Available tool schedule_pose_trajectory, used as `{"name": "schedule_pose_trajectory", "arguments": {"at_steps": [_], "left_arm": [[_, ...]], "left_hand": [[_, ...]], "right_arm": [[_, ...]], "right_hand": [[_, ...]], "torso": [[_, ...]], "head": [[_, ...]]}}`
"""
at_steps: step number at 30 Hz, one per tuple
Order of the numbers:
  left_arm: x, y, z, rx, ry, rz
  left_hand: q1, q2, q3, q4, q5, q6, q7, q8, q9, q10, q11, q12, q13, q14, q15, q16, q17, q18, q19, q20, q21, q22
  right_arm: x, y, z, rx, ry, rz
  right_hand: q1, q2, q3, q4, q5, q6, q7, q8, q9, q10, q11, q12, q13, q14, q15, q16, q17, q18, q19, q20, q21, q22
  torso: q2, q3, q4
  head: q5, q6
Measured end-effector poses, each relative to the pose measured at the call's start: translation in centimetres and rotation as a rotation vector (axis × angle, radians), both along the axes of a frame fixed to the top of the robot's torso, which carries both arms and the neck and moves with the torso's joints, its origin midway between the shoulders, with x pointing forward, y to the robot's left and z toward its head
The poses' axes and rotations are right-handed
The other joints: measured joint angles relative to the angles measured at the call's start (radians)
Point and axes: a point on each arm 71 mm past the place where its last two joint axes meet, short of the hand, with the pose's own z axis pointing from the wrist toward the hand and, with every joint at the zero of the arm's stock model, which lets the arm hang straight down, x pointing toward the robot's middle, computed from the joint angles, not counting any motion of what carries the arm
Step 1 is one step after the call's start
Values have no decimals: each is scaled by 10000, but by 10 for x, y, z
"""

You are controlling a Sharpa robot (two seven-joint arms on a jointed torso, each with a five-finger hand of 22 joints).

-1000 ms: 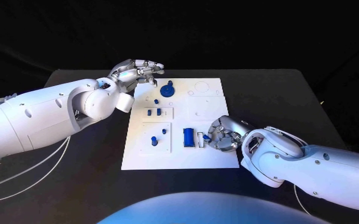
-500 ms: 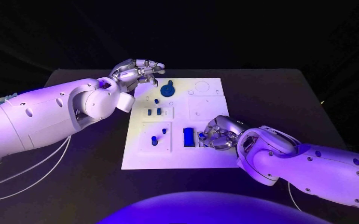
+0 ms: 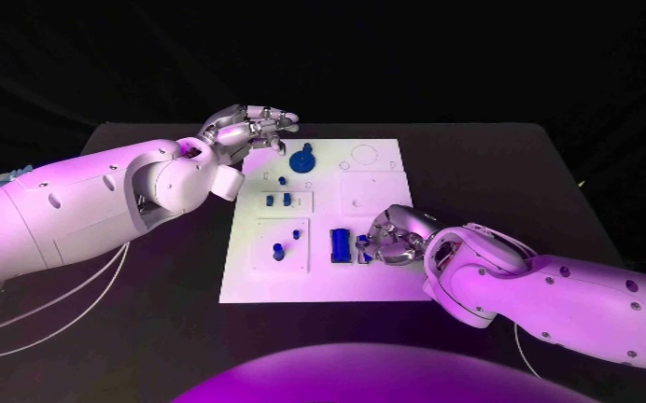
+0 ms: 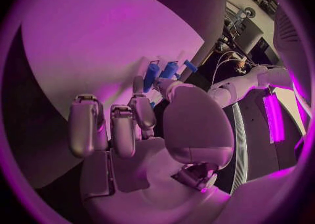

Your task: Assemble the parts on the task board

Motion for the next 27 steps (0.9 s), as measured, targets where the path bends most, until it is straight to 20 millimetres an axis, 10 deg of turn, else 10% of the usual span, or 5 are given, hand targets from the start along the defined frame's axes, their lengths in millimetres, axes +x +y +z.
{"name": "schedule_pose_trajectory", "arguments": {"at_steps": [8,13,27], "left_arm": [[0,0,0,6,11,-14],[0,0,0,11,17,-19],[0,1,0,31,26,-16]], "left_hand": [[0,0,0,0,0,0,0,0,-1,0,0,0,0,0,0,0,0,0,0,0,0,0],[0,0,0,0,0,0,0,0,-1,0,0,-1,0,0,0,0,0,0,0,0,0,0],[0,0,0,0,0,0,0,0,-3,0,0,-6,1,0,0,0,0,0,0,0,0,1]], "right_arm": [[0,0,-2,-104,67,45],[-1,0,-2,-123,92,91],[-3,-10,0,-210,48,26]], "right_hand": [[-795,-145,-381,65,-1415,-24,22,-40,-29,0,0,-1,31,0,0,0,4,0,0,0,0,-1],[-1095,-235,-879,32,-205,-26,23,-41,-2,0,0,39,30,0,0,0,4,0,0,0,0,-1],[-1095,-235,-993,50,-147,-26,21,-58,4,-1,1,38,29,0,0,0,2,1,3,-3,0,6]], "torso": [[-8,0,-4],[-8,1,-5],[-10,4,-9]], "head": [[2,-10],[10,-22],[34,-44]]}}
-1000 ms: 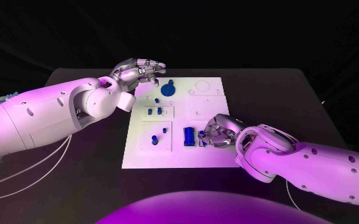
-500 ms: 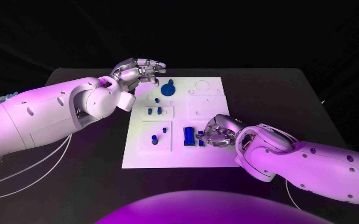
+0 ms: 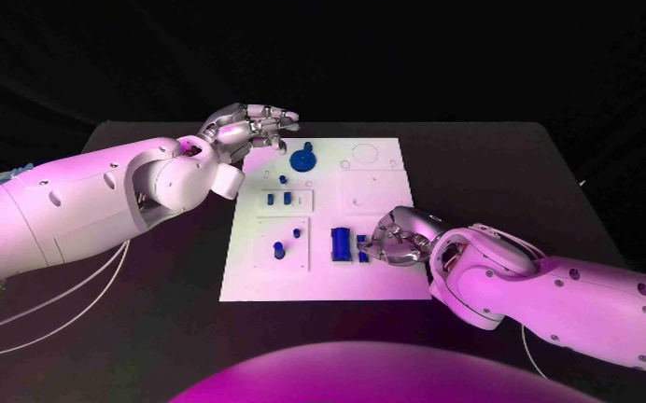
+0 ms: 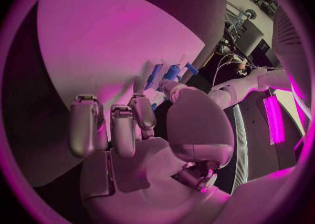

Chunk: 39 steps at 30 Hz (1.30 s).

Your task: Assemble the parts on the task board

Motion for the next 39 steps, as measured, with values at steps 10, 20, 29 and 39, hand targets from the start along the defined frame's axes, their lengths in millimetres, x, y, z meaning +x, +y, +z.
{"name": "schedule_pose_trajectory", "arguments": {"at_steps": [10,20,29,39], "left_arm": [[0,1,0,15,2,20],[0,2,-2,25,21,44],[-1,8,-10,-61,-40,304],[9,16,-27,-280,-258,1297]], "left_hand": [[0,0,0,0,0,-22,22,19,1,0,0,0,-3,0,0,0,-3,0,0,0,-34,-5],[0,0,0,0,0,-37,37,41,7,0,0,37,-11,0,0,0,-11,1,30,30,-42,-16],[-83,-3,-26,82,0,-61,12,41,16,0,0,80,-10,-112,-1,0,-35,1,37,37,-129,-65],[-175,-95,236,404,0,-378,137,161,41,278,238,-524,-508,-2207,493,-3091,-1407,0,-1641,597,-2586,-1353]], "right_arm": [[1,-14,3,127,-328,-222],[14,-23,10,817,-1045,-489],[59,-53,26,3353,-1164,-1576],[117,-82,29,6488,-954,-3200]], "right_hand": [[882,151,-151,-356,174,-34,34,-58,12,0,0,-160,-73,0,0,0,-1,0,35,-35,-237,-1],[1580,307,-12,-567,215,-451,218,-415,-98,-306,174,-633,-358,-3,3,-187,-2,0,-68,-6,-991,-3],[2414,377,311,-1272,289,-1229,617,-852,-166,-2362,521,-3713,-2582,-109,330,-1354,-1448,548,-1394,279,-4427,-4],[2518,272,1213,-1615,-237,-2015,1418,-1824,-1021,-4921,1427,-8317,-7156,-4003,1307,-7462,-7703,1166,-4589,1128,-10880,-2500]], "torso": [[-12,2,-19],[-22,14,-5],[-103,-16,-53],[-462,-118,-113]], "head": [[17,47],[71,65],[99,229],[81,686]]}}
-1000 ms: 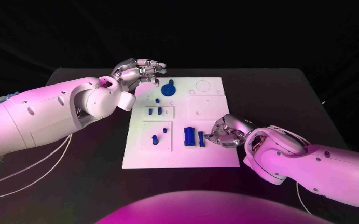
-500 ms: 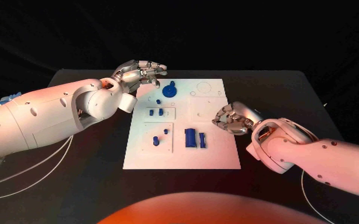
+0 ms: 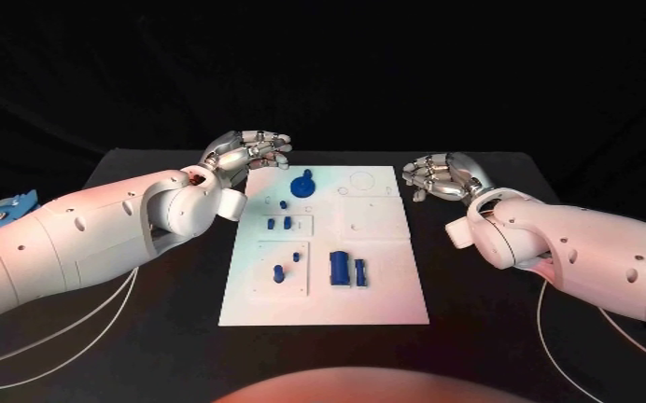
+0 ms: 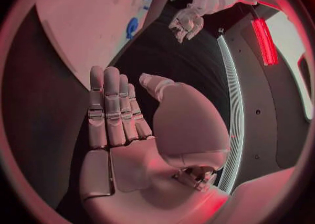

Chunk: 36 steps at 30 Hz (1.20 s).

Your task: Assemble the parts on the task board

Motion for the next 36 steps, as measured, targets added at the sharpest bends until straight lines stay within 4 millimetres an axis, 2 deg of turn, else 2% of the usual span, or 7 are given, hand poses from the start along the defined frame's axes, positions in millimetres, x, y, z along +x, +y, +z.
{"name": "schedule_pose_trajectory", "arguments": {"at_steps": [6,10,17,22,25,30,36], "left_arm": [[11,2,-10,-158,-185,808],[16,2,-16,-243,-281,1343],[20,2,-27,-327,-291,2017],[19,2,-26,-312,-262,1998],[16,-5,-25,-337,-241,1906],[6,-24,-20,-309,-212,1792],[-13,-49,-10,-31,-239,1923]], "left_hand": [[2,-26,-74,262,0,-489,-107,-36,-153,78,275,-1744,-112,-718,593,-3244,-853,0,-744,760,-3161,-1994],[3,-26,-223,354,0,-633,-181,-364,-320,-93,457,-2470,-111,-1109,809,-4354,-1116,-154,-803,818,-4209,-2696],[-42,31,-593,328,-89,-920,-224,-767,-478,-668,307,-3105,-130,-1911,806,-5334,-1369,-277,-957,749,-4864,-3188],[-2402,987,-3227,-206,-1643,-4748,-1210,-2386,-1296,-5190,-694,-3735,-463,-5402,-184,-6645,-1780,-1114,-4271,-762,-6026,-4051],[-3796,1294,-4111,-388,-2163,-6038,-1538,-2924,-1570,-6718,-1030,-3935,-571,-6574,-524,-7077,-1917,-1337,-5389,-1260,-6408,-4339],[-8750,1565,-4912,-553,-2632,-7207,-1851,-3414,-1820,-8111,-1340,-4088,-674,-7641,-830,-7470,-2041,-1501,-6401,-1723,-6756,-4603],[-11584,1700,-5304,-643,-2848,-7772,-2031,-3639,-1946,-8790,-1491,-4157,-715,-8161,-993,-7654,-2103,-1569,-6884,-1975,-6901,-4731]], "right_arm": [[19,-2,-2,1199,39,-188],[27,0,-3,1835,28,-147],[34,3,-4,2425,13,-53],[32,4,-3,2497,27,-83],[28,8,-1,2666,34,-91],[13,24,7,3229,-16,-198],[-10,43,22,3945,-171,-682]], "right_hand": [[-30,30,96,-256,-288,150,92,-800,-965,146,373,-1741,-2814,-967,526,-3134,-1624,-2,-812,663,-1630,-2346],[-71,178,-40,-392,-288,252,132,-1043,-1291,221,448,-2095,-3679,-1189,732,-4130,-2146,-1,-1073,876,-1647,-3368],[-218,402,-313,-583,-290,268,168,-1320,-1764,197,489,-2505,-4618,-1452,749,-5074,-2761,-2,-1394,894,-1656,-4736],[-2262,983,-2909,-929,-953,-3805,-841,-2053,-3947,-4483,-374,-3205,-5291,-6035,85,-6441,-4077,-794,-5720,-312,-1994,-7676],[-4731,1196,-3999,-1071,-1243,-5544,-1314,-2348,-4870,-6481,-742,-3492,-5560,-7998,-205,-7006,-4628,-1172,-7554,-827,-2092,-8904],[-8972,1366,-4831,-1185,-1451,-6873,-1673,-2572,-5575,-8014,-1027,-3679,-5766,-9500,-433,-7440,-5048,-1409,-8960,-1228,-2168,-9845],[-11203,1448,-5233,-1262,-1553,-7514,-1874,-2657,-5933,-8776,-1171,-3797,-5865,-10254,-550,-7641,-5257,-1542,-9638,-1448,-2216,-10319]], "torso": [[-201,-15,1],[-325,6,20],[-417,69,34],[-419,73,54],[-430,79,110],[-476,124,317],[-541,189,617]], "head": [[-36,303],[-30,487],[26,689],[1,733],[-66,871],[-251,1290],[-485,1785]]}}
